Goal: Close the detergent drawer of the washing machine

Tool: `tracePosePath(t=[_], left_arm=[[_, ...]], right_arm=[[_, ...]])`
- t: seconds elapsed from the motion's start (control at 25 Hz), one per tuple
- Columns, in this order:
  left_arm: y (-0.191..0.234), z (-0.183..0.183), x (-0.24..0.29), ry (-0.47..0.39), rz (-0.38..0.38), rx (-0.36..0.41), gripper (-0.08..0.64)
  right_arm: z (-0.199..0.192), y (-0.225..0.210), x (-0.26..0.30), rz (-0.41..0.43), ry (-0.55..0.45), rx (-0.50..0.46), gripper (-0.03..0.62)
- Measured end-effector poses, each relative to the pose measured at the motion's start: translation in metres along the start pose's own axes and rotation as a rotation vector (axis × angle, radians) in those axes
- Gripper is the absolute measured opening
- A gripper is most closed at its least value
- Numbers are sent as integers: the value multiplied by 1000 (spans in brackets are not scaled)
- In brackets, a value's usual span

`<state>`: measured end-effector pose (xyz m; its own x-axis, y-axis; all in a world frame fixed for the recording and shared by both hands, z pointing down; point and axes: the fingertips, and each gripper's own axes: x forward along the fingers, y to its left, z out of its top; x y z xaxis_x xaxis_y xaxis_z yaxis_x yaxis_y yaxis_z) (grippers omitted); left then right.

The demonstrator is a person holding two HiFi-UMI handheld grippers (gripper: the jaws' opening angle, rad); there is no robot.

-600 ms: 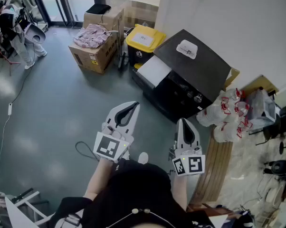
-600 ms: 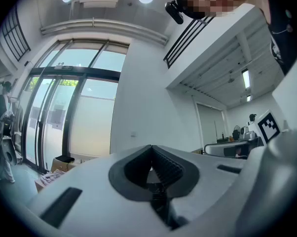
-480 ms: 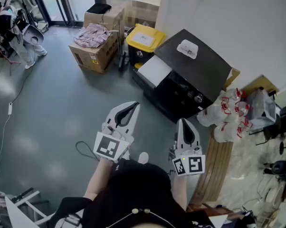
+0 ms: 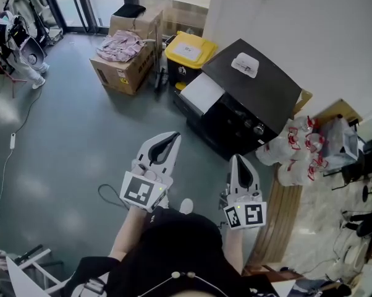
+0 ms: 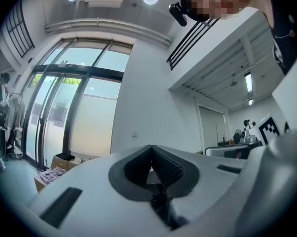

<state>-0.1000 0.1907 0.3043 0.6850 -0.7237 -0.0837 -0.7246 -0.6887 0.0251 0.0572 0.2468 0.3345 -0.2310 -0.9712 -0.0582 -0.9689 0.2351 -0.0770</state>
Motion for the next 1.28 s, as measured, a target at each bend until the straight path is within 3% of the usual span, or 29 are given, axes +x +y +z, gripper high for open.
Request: tracePosePath(t=[0.16,0.4,0.52,0.68,0.84,1.12,1.28], left_arm=[[3,-2,-2,-10,-9,-14,5],[1,5,-11,-51,-103,-55,5],[1,1,-15,-33,-114,4,5],[-8,-7,-22,-16,-224,55,5],[-10,-22,-29,36,-306,129,5],[-5,-28,-32,47,-335,223,5],[12,-26,-30,1,-288,184,5]], right_arm=[[-1,5,2,19,3,12,2],[7,19,3,67,-71,34,2],[8,31,4,115,-93,56,2],[13,45,8,145,-139,83,2],[11,63,12,159,-94,74,2],[-4,68,19,63,-5,-22,3],[-13,69,27,62,6,-23,3]])
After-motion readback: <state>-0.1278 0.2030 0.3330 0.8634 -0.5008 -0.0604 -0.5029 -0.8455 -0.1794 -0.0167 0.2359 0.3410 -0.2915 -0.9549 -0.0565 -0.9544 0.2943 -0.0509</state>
